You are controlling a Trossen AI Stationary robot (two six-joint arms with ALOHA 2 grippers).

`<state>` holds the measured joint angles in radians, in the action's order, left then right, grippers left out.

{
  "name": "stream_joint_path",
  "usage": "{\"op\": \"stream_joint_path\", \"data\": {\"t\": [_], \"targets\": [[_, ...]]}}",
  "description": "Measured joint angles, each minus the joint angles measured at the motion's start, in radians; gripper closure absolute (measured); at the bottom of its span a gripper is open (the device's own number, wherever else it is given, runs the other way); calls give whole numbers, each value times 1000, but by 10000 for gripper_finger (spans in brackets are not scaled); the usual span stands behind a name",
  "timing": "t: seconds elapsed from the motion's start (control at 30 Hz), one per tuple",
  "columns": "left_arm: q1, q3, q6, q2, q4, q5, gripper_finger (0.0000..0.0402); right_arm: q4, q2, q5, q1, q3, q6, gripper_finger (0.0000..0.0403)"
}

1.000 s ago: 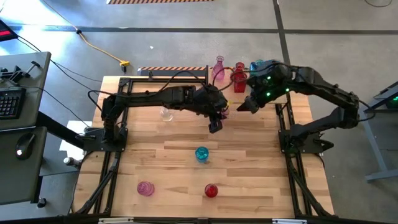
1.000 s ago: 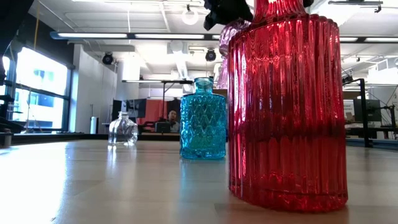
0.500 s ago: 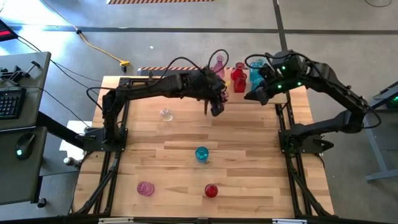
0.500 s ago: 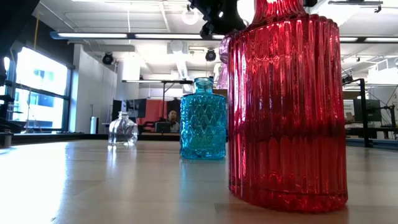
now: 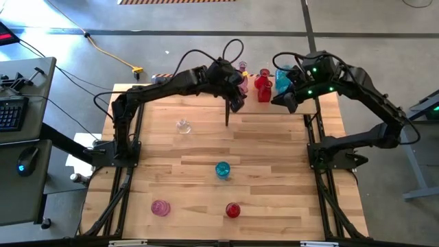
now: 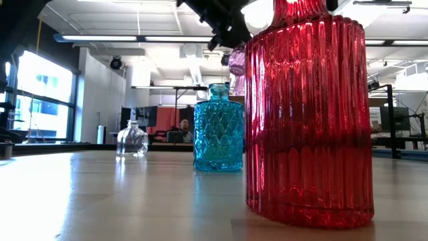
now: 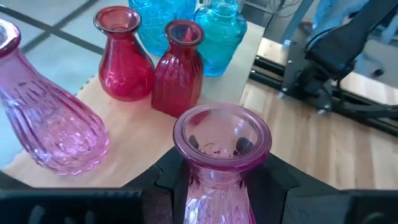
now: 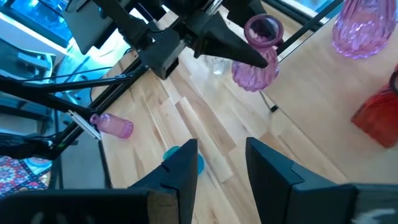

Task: Sort vases onto shelf
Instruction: Put the right pink vase on the shelf aligned with the pink vase

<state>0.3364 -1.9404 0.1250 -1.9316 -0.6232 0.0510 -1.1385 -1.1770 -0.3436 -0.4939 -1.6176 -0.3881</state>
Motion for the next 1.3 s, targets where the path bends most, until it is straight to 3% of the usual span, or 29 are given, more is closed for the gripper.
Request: {"op": "stream_joint_path", "data": {"t": [0.33, 0.5, 0.87, 1.3], "targets": [[17, 0, 31, 0, 136, 26, 289, 0, 0, 0, -32, 0, 92, 288], [10, 0, 39, 0, 150, -14, 289, 0, 0, 0, -46, 0, 136, 288], [-17, 134, 83, 0, 236, -65, 289, -6, 0, 0, -52, 0, 162, 288], [-16, 206, 10, 1, 339, -95, 289, -9, 0, 0, -52, 0, 162, 288]]}}
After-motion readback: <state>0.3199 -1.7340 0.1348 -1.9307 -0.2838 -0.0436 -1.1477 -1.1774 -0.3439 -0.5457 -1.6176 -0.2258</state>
